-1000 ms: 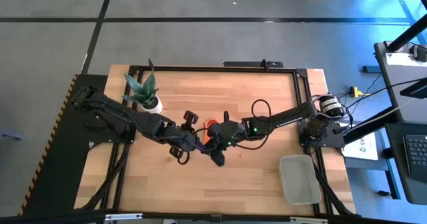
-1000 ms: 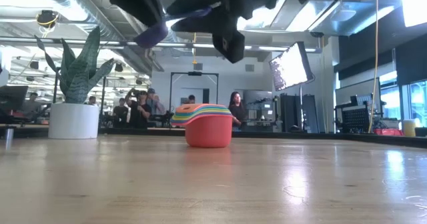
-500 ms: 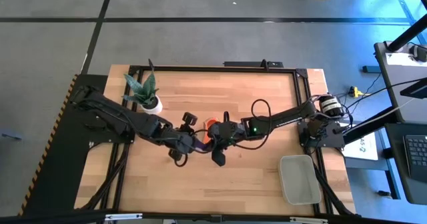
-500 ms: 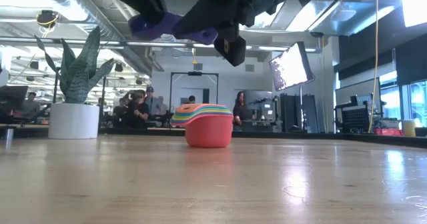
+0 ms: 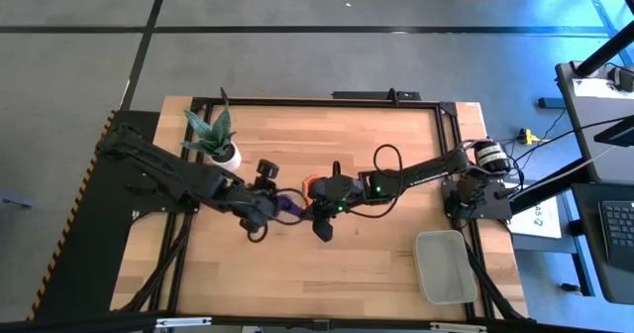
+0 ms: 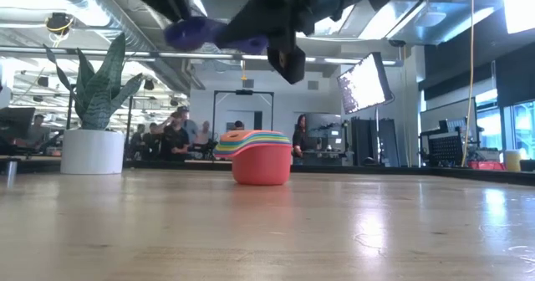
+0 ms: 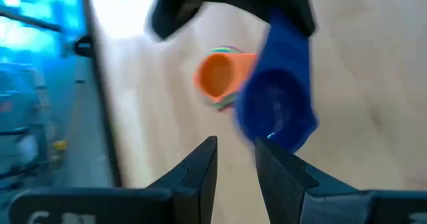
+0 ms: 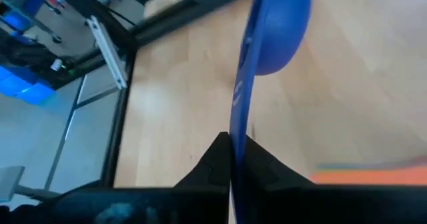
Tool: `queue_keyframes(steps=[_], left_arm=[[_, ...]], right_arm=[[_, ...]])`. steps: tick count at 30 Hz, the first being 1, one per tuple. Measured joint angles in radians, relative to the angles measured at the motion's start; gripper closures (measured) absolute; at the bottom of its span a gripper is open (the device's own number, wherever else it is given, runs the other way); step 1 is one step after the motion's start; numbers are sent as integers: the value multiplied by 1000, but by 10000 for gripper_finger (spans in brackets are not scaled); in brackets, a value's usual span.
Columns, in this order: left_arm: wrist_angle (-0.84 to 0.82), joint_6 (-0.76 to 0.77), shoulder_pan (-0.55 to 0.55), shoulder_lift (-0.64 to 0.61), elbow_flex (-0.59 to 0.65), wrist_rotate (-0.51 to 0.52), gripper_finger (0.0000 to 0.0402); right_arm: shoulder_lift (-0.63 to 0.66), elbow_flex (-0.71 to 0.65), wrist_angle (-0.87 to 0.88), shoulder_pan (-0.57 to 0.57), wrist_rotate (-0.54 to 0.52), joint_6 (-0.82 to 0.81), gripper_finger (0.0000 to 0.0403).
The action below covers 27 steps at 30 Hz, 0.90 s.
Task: Nest measuring cups in basket
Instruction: Stack the violet measuring cup on top of the orange measuring cup
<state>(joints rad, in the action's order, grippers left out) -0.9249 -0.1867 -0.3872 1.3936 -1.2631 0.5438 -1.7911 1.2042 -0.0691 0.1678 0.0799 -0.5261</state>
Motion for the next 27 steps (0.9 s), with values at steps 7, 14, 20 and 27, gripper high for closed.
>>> queue_keyframes(steps=[7,14,20,27], left_arm=[[-6,13,-49,-115,-1,195,305],[-2,94,-99,-192,-1,254,305],[-9,157,-185,-194,17,253,305],[-1,194,-225,-193,64,281,305]], right_arm=[[6,-59,-152,-13,-91,-231,403],[6,-143,-361,-7,-225,-408,403],[63,-261,-412,-7,-343,-443,403],[161,-443,-560,-7,-423,-512,403]])
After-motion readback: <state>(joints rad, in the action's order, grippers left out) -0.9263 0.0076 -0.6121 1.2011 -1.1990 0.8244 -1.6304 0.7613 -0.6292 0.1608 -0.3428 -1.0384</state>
